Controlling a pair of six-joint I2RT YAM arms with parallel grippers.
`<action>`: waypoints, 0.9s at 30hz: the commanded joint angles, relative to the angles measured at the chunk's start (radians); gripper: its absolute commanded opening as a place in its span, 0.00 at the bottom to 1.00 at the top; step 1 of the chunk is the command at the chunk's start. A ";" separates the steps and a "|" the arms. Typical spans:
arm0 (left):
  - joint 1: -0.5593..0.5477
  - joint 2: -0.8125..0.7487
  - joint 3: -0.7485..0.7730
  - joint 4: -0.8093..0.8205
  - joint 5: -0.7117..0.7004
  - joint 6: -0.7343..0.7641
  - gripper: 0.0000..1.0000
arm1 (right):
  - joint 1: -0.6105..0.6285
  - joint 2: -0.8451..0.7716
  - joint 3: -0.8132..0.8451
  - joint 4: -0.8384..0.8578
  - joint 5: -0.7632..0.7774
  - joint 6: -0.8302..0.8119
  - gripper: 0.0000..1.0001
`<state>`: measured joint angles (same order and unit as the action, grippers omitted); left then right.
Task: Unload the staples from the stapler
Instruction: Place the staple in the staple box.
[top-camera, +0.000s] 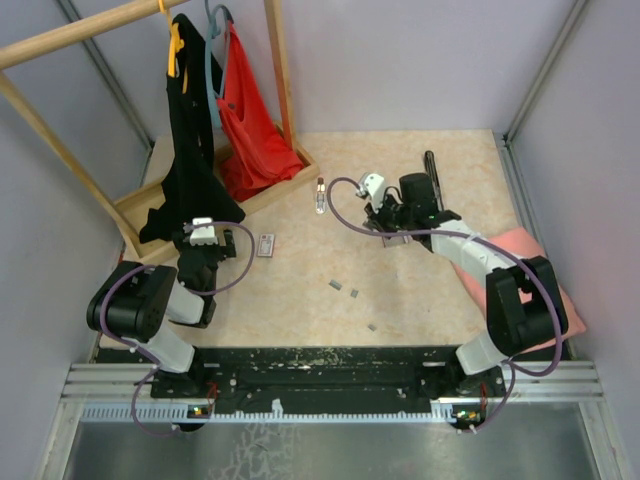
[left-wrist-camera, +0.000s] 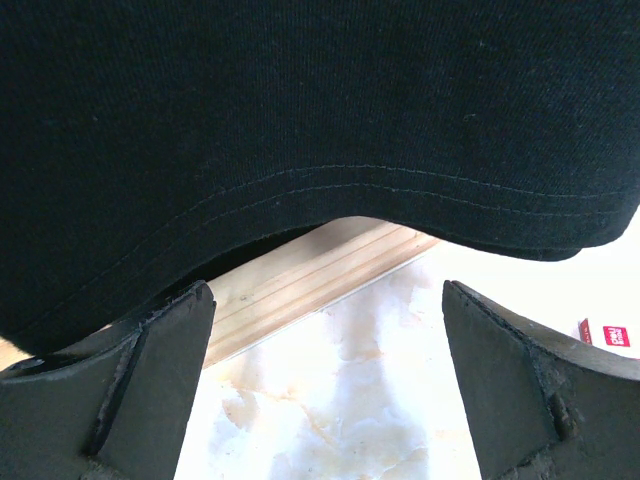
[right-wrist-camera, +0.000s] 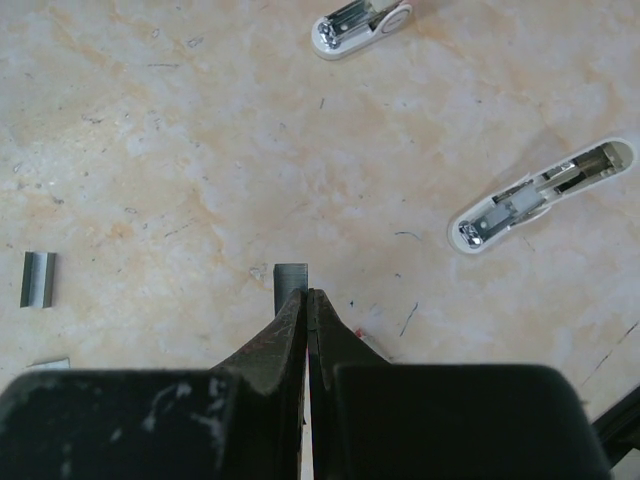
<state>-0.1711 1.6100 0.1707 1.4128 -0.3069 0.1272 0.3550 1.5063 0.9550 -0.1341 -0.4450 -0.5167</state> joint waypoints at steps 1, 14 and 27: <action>0.008 0.002 0.013 0.024 -0.002 -0.016 1.00 | -0.023 -0.046 -0.006 0.080 0.021 0.055 0.00; 0.008 0.002 0.013 0.024 -0.001 -0.016 1.00 | -0.118 -0.035 -0.033 0.163 0.110 0.200 0.00; 0.008 0.002 0.013 0.025 -0.001 -0.016 1.00 | -0.126 0.015 -0.042 0.159 0.243 0.392 0.00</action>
<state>-0.1699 1.6100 0.1707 1.4128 -0.3069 0.1272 0.2268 1.5219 0.9092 -0.0021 -0.2562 -0.2211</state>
